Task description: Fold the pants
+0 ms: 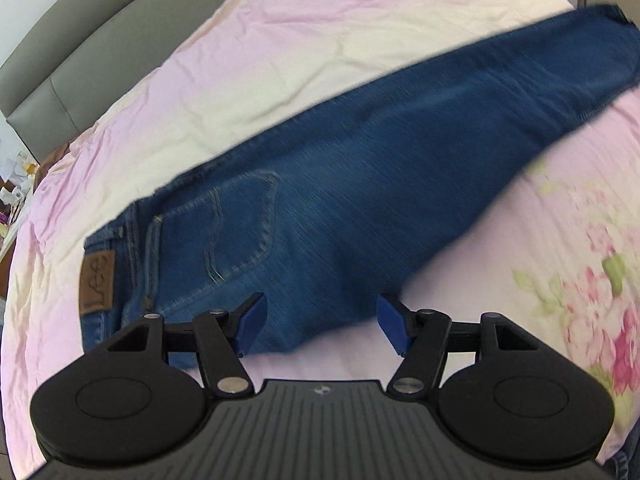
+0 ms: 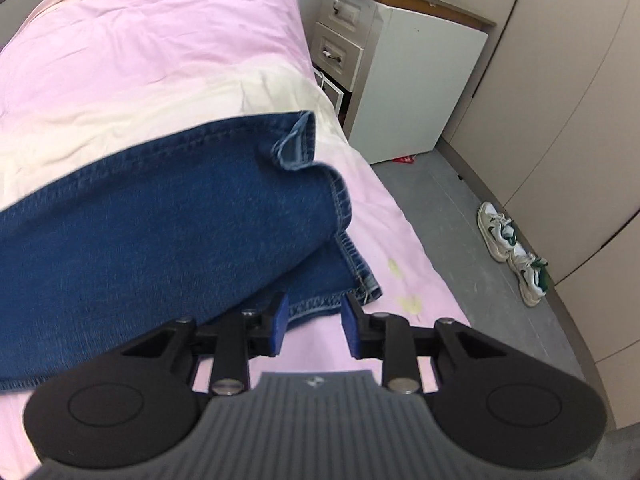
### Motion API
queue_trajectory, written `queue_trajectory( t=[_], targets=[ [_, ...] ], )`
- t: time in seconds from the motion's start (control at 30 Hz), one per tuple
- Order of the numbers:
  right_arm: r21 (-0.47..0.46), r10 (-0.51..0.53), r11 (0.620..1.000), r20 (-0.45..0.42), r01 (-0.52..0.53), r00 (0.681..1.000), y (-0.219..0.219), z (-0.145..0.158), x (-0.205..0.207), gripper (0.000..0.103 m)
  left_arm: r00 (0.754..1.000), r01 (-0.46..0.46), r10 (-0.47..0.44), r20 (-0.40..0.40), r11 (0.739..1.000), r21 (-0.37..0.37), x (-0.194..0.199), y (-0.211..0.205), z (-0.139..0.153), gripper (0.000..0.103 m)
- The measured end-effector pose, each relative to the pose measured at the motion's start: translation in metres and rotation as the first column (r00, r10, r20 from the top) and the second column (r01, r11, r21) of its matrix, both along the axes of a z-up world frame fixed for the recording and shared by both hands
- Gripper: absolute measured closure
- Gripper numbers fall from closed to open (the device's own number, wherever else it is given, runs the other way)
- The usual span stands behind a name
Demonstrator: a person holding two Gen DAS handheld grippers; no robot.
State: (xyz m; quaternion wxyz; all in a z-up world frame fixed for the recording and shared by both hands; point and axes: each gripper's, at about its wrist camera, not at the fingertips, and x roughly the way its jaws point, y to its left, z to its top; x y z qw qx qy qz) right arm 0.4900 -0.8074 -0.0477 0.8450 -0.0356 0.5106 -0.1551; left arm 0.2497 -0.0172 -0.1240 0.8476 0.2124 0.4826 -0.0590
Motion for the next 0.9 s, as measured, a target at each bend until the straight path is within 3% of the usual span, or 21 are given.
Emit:
queue_trajectory(
  t=[0.1,0.2,0.27,0.33,0.43,0.5,0.6,0.67,0.77,0.9],
  targets=[
    [0.010,0.028,1.000,0.029,-0.029,0.999,0.005,-0.004,-0.009,0.078,1.000,-0.030,0.030,0.009,1.000,0.009,-0.008,-0.011,-0.021,0.031],
    [0.012,0.091,0.996,0.031,-0.091,0.995,0.018,-0.008,-0.017,0.078,0.989,-0.099,0.112,0.094,0.986,-0.137,-0.008,-0.013,-0.022,0.032],
    [0.030,0.139,0.990,0.025,-0.140,0.990,0.033,-0.007,-0.025,0.077,0.978,-0.131,0.153,0.138,0.979,-0.159,0.001,-0.018,-0.018,0.035],
    [0.064,0.226,0.972,0.020,-0.227,0.974,0.054,-0.007,-0.033,0.077,0.978,-0.134,0.156,0.142,0.979,-0.152,0.015,-0.019,-0.014,0.068],
    [0.134,0.361,0.923,0.024,-0.361,0.932,0.097,-0.005,-0.047,0.077,0.985,-0.105,0.126,0.116,0.979,-0.176,0.032,-0.014,-0.004,0.091],
    [0.166,0.453,0.877,0.034,-0.452,0.891,0.130,-0.005,-0.055,0.077,0.990,-0.071,0.090,0.108,0.984,-0.166,0.040,-0.011,0.004,0.095],
    [0.216,0.594,0.778,0.057,-0.591,0.803,0.187,-0.005,-0.064,0.079,0.994,-0.029,0.046,0.104,0.987,-0.158,0.051,-0.006,0.015,0.097],
    [0.239,0.687,0.691,0.077,-0.682,0.723,0.230,-0.003,-0.071,0.079,0.994,-0.011,0.028,0.104,0.988,-0.157,0.055,-0.003,0.022,0.097],
    [0.272,0.798,0.547,0.118,-0.792,0.591,0.292,-0.003,-0.080,0.080,0.996,0.015,0.000,0.090,0.985,-0.172,0.061,0.002,0.030,0.097],
    [0.219,0.915,0.340,0.148,-0.915,0.375,0.378,-0.010,-0.096,0.081,0.996,0.067,-0.057,0.065,0.984,-0.165,0.065,0.004,0.033,0.097]
  ],
)
